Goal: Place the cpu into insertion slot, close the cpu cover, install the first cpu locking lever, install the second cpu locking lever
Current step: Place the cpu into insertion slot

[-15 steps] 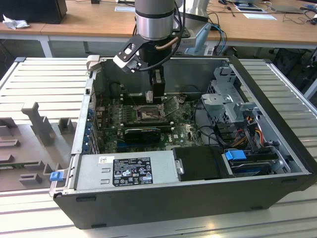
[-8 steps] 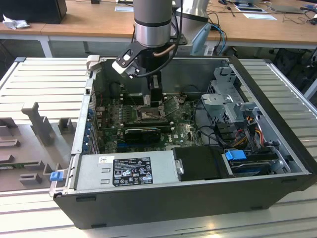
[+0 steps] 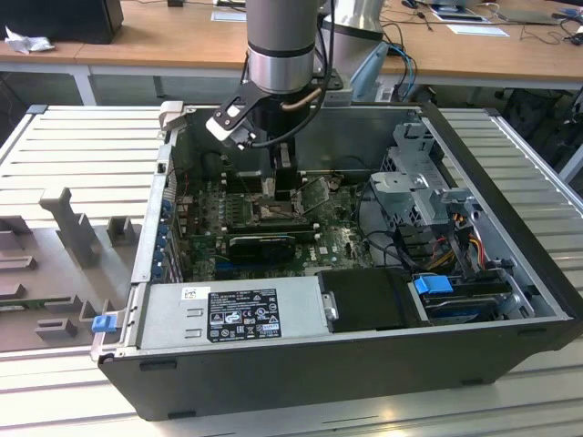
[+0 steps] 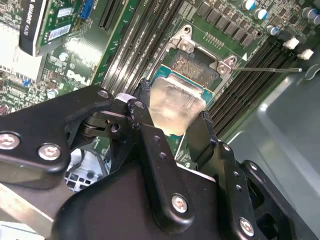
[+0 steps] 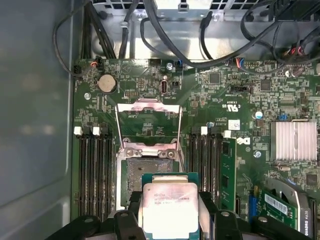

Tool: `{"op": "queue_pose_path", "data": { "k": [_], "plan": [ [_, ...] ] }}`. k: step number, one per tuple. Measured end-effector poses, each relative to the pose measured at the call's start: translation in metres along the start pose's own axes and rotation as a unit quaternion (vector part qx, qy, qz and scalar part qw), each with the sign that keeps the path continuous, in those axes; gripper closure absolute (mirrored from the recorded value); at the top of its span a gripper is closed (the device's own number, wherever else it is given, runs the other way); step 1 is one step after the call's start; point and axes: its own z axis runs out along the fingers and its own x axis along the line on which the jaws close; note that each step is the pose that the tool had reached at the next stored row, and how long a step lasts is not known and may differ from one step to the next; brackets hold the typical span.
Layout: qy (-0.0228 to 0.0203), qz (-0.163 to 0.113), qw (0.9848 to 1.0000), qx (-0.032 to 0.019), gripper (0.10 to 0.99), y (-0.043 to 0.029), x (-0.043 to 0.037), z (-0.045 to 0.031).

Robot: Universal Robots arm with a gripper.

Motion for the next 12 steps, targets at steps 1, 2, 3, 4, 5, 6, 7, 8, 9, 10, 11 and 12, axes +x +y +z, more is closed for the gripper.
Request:
{"op": "queue_pose_path", "data": {
  "k": [1,2,3,4,5,6,7,8,9,10,11,12],
  "plan": [
    [0.0001,0.0,1.0,0.0,0.557,-0.0001,-0.0001,0.0033],
    [0.0001,0.0,1.0,0.0001,0.557,-0.0003,-0.0001,0.0064],
    [0.0001,0.0,1.0,0.0,0.557,-0.0002,0.0001,0.0085],
    [-0.0001,0.0,1.0,0.0001,0.557,0.0,0.0008,0.0097],
    [-0.0002,0.0,1.0,0.0001,0.557,0.0008,0.0029,0.0126],
    [-0.0001,0.001,1.0,0.0,0.557,0.0011,0.0035,0.0147],
    [-0.0005,0.008,1.0,-0.0002,0.557,0.0009,0.0035,0.0169],
    [-0.0012,0.025,0.9997,-0.0006,0.557,0.0009,0.0034,0.0189],
    [-0.0016,0.033,0.9995,-0.0007,0.557,0.0008,0.0034,0.0203],
    [-0.0019,0.033,0.9994,-0.0008,0.557,0.0008,0.0034,0.0214],
    [-0.002,0.033,0.9994,-0.0008,0.557,0.0007,0.0033,0.0222],
    [-0.002,0.033,0.9994,-0.0008,0.557,0.0006,0.0034,0.0241]
  ]
}}
